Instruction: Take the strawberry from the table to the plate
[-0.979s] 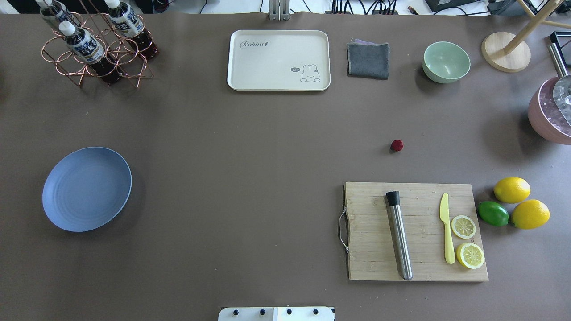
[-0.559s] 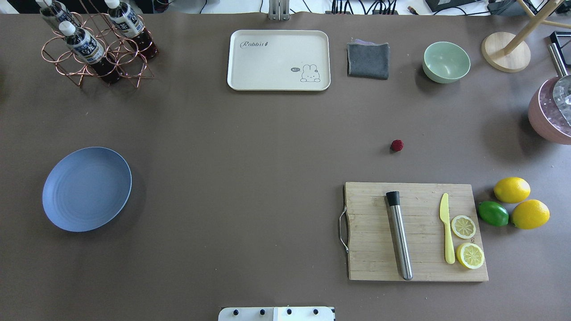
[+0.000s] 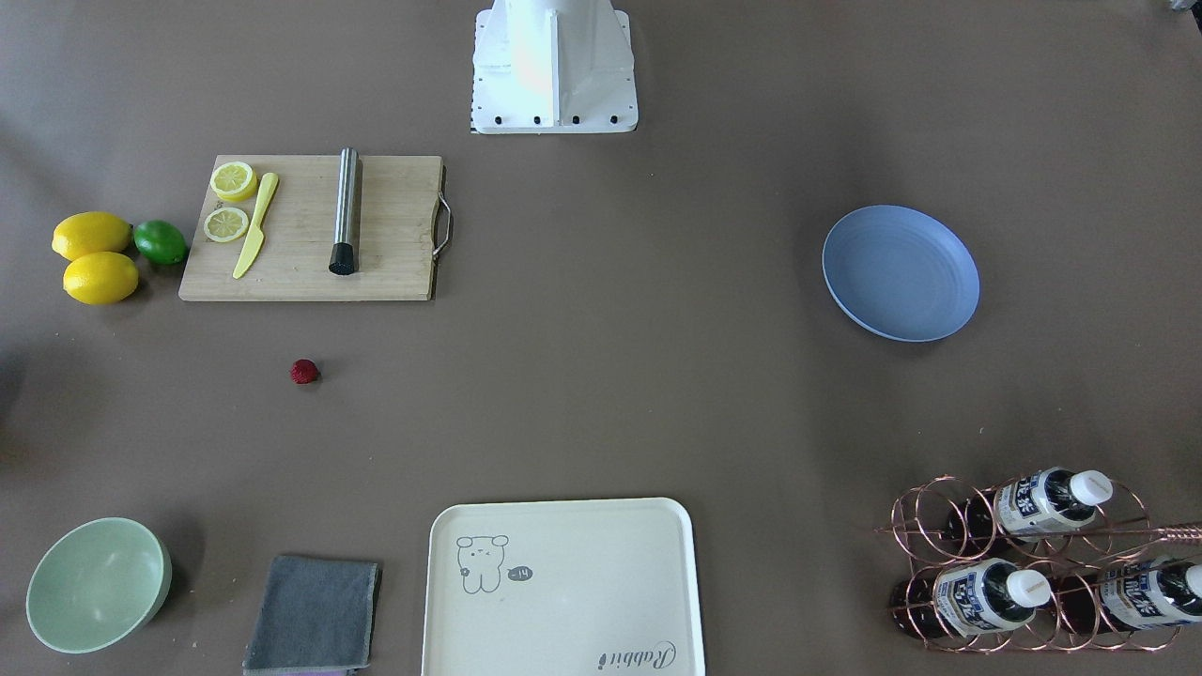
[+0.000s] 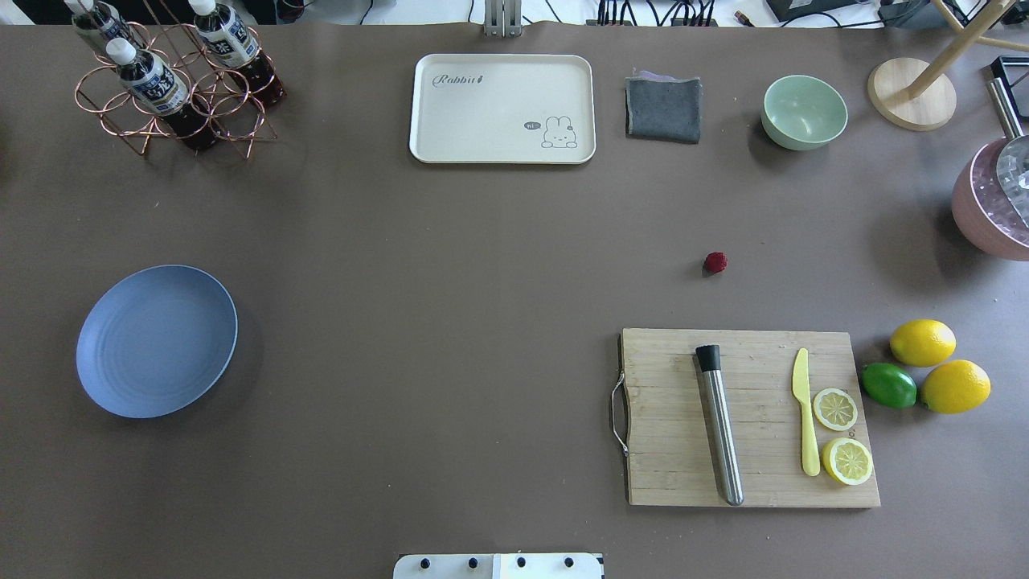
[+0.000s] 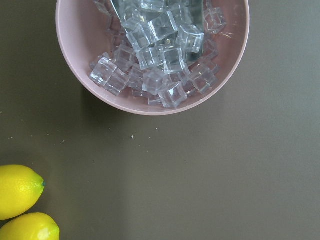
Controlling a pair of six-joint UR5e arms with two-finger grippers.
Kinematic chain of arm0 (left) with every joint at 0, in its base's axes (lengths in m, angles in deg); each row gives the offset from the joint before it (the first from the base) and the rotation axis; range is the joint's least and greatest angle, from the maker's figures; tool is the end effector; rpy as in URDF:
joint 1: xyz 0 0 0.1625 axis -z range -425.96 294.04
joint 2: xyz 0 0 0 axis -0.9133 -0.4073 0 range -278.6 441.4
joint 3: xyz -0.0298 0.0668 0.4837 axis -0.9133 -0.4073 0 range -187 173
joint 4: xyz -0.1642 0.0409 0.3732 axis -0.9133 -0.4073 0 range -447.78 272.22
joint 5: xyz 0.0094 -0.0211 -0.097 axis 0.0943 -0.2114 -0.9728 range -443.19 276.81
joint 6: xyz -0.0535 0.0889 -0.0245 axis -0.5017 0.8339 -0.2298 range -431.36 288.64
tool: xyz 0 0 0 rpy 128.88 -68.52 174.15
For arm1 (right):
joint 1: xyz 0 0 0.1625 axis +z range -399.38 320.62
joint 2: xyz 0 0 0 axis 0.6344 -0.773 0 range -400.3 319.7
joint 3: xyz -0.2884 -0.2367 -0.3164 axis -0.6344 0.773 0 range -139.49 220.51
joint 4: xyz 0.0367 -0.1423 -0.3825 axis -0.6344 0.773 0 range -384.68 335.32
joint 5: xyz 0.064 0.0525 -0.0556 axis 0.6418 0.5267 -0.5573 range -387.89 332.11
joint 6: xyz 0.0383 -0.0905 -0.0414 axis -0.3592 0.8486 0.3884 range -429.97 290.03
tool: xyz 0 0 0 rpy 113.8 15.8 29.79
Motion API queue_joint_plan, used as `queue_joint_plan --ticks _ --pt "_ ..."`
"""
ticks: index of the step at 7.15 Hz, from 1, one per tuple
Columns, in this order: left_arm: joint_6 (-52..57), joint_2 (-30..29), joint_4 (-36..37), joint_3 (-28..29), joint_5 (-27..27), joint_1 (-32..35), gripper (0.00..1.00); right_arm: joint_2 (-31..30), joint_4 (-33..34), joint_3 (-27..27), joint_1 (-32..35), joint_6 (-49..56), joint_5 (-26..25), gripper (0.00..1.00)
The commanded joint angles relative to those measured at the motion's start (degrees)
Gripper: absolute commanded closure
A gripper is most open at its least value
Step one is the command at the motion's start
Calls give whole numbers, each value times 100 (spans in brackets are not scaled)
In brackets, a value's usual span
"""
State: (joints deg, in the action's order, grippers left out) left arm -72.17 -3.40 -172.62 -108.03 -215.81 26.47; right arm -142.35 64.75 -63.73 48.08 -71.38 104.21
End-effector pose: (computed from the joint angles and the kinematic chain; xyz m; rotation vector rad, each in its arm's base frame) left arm -0.0798 -0.4388 0.6877 0.0215 0.7436 -0.0497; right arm 0.0445 -0.3908 0.7004 0.0205 -0.7359 -0.0366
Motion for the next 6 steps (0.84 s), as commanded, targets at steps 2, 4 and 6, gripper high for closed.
queue_joint_plan --ticks 2,4,6 --pt "11 -28 -807 125 -10 2 0 -16 5 17 0 0 -8 0" --pt "55 24 -1885 329 -1 11 0 -25 5 88 0 -9 0 0" --pt "12 -2 -2252 232 -18 -15 0 36 -12 1 -9 -18 35 0"
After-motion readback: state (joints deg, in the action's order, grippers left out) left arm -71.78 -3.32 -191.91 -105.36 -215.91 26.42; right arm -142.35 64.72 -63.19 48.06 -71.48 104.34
